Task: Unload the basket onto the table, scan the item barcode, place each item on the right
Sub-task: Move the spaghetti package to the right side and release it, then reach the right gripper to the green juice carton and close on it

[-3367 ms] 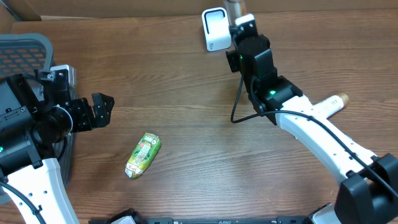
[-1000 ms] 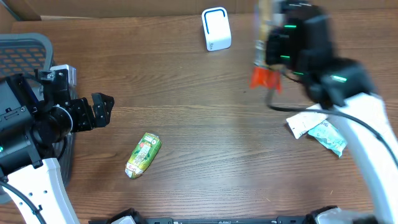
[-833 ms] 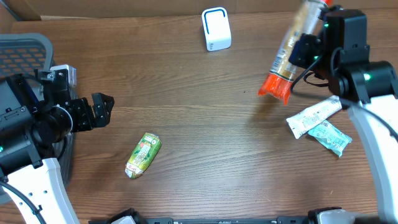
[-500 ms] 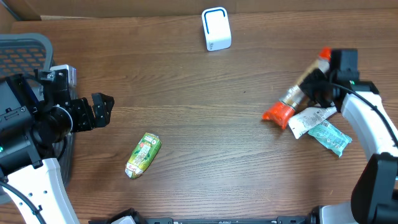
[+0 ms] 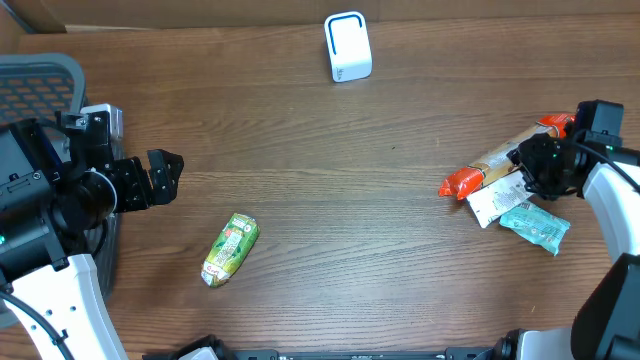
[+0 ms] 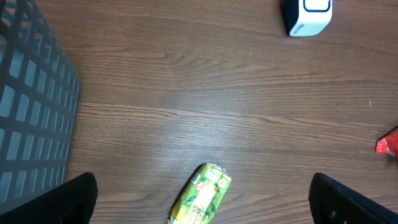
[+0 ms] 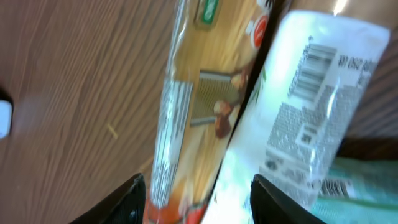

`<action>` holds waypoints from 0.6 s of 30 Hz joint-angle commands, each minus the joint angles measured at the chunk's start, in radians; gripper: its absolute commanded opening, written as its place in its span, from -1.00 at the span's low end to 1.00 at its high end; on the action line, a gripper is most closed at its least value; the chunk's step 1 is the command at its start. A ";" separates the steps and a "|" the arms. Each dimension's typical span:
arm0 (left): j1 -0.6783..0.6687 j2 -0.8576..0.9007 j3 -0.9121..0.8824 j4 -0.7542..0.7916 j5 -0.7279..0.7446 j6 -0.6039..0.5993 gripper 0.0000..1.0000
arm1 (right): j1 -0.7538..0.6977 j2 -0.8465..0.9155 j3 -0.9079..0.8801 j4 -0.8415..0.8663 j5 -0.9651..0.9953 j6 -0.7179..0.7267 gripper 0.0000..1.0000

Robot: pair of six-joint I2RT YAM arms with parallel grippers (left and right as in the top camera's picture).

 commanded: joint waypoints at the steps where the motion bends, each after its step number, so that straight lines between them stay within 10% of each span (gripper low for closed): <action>1: 0.005 0.000 0.002 0.003 0.018 0.023 0.99 | -0.001 -0.101 0.086 -0.035 -0.050 -0.045 0.15; 18: 0.005 0.000 0.002 0.003 0.018 0.023 0.99 | 0.297 -0.250 0.180 -0.159 -0.391 -0.227 1.00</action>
